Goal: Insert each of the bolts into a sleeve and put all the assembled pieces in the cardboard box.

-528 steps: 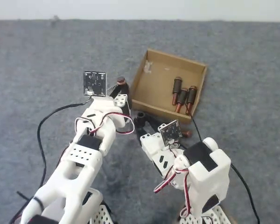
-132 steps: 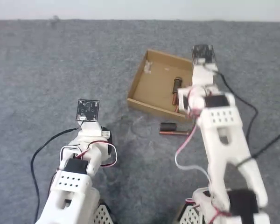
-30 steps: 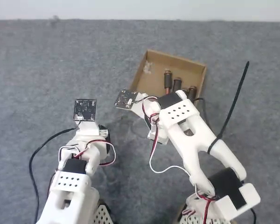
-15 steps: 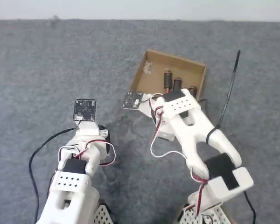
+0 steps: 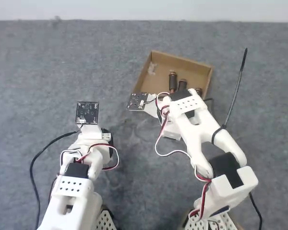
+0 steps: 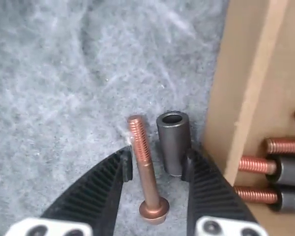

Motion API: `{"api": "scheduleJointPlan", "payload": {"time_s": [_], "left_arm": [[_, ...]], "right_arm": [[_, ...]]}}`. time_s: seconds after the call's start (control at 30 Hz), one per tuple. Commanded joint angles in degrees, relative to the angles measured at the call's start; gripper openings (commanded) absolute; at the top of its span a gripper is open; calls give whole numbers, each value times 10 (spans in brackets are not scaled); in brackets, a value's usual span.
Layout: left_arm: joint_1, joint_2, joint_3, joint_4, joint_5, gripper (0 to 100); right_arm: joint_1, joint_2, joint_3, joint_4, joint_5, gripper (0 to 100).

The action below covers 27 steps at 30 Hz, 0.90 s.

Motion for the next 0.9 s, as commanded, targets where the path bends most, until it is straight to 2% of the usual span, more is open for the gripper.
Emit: {"api": "scheduleJointPlan", "payload": {"time_s": [0.0,0.17,0.33,0.47,0.63,0.87], "left_arm": [[-2,-9,-3,-12,-5,16],[-2,-9,-3,-13,-5,16],[-2,-9,-3,-15,-5,16],[-2,-9,-3,-15,-5,16],[-2,-9,-3,-15,-5,16],[-2,-9,-3,-15,-5,16]], "right_arm": [[-21,22,-17,-10,7,95],[-22,16,-17,-9,-42,5],[-10,-19,-19,20,-89,7],[0,-63,-17,45,-167,7],[64,-102,-17,73,-288,7],[146,-144,36,80,-338,7]]}}
